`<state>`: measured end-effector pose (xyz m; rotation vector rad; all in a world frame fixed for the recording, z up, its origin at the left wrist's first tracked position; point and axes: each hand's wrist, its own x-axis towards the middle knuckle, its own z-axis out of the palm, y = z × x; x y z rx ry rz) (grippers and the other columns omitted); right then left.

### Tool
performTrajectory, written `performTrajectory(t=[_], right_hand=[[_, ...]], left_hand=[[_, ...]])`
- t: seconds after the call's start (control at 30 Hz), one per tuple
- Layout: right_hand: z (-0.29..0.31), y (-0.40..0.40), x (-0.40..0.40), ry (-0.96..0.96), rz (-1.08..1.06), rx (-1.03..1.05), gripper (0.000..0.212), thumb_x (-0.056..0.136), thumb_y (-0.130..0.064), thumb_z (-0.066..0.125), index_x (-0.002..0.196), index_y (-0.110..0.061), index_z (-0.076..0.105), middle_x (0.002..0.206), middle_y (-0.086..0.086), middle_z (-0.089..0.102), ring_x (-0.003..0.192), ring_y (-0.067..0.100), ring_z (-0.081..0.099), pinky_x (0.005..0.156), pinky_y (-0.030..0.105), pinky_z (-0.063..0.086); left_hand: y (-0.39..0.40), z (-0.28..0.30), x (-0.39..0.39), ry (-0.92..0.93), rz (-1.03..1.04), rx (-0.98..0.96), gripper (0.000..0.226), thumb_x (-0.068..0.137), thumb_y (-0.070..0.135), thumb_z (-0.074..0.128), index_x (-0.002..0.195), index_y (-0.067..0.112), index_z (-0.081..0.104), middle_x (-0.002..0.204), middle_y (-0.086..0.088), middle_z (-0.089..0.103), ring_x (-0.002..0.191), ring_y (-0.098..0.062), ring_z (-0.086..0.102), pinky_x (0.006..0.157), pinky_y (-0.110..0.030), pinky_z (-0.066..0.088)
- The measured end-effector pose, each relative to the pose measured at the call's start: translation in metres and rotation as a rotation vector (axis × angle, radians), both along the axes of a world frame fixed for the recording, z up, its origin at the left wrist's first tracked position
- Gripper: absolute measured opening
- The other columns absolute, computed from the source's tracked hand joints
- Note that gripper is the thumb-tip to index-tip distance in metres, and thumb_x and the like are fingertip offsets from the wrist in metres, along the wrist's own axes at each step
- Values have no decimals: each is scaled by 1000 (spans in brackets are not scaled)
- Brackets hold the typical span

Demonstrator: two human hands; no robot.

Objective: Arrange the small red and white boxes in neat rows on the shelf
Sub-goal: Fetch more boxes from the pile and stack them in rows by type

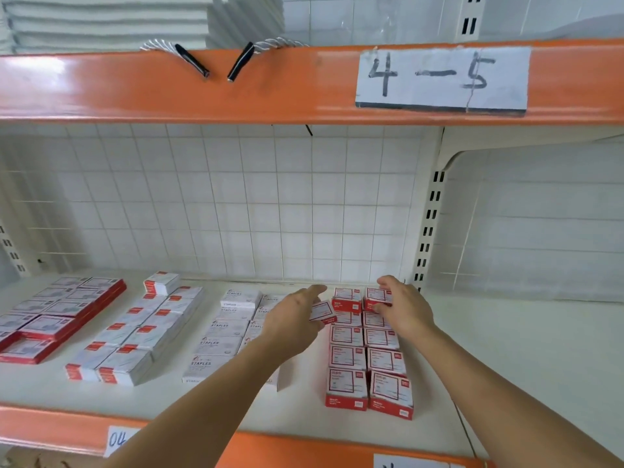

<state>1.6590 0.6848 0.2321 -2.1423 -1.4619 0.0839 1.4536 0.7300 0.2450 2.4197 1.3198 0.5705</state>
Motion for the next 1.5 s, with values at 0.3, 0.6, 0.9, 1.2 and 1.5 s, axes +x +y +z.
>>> performTrajectory(t=[0.3, 0.6, 0.9, 1.2, 1.5], right_hand=[[20, -15, -63, -311, 329, 165, 46, 87, -25, 53, 133, -22, 49, 130, -7, 55, 122, 16, 41, 99, 32, 31], [24, -14, -119, -360, 402, -18, 45, 89, -30, 53, 133, -27, 43, 129, -7, 56, 121, 18, 42, 97, 36, 29], [15, -12, -194, -98, 468, 175, 38, 91, -18, 58, 129, -21, 52, 129, -7, 56, 117, 19, 46, 95, 33, 34], [21, 4, -300, -10, 537, 187, 39, 91, -14, 58, 127, -26, 52, 121, -1, 56, 114, 20, 48, 95, 31, 36], [14, 26, -436, 99, 543, 174, 39, 90, -10, 57, 126, -24, 52, 125, -5, 55, 114, 14, 48, 92, 25, 37]], left_hand=[[5, -2, -14, -15, -106, -6, 67, 84, 20, 67, 140, 35, 33, 128, 11, 56, 115, -13, 54, 87, -28, 45], [-9, 5, -57, -39, -102, 7, 71, 84, 18, 63, 141, 30, 23, 118, 7, 62, 108, -22, 56, 82, -39, 49], [-27, 4, -145, -76, 88, 148, 54, 89, 26, 62, 137, 21, 38, 126, -3, 51, 115, -21, 48, 88, -33, 45], [-28, 8, -267, -141, 230, 87, 45, 88, 28, 62, 131, 21, 47, 121, 2, 59, 101, -13, 57, 77, -24, 45], [1, 11, -404, -132, 172, 39, 48, 89, 24, 62, 134, 19, 47, 119, -2, 61, 100, -14, 59, 80, -24, 45]])
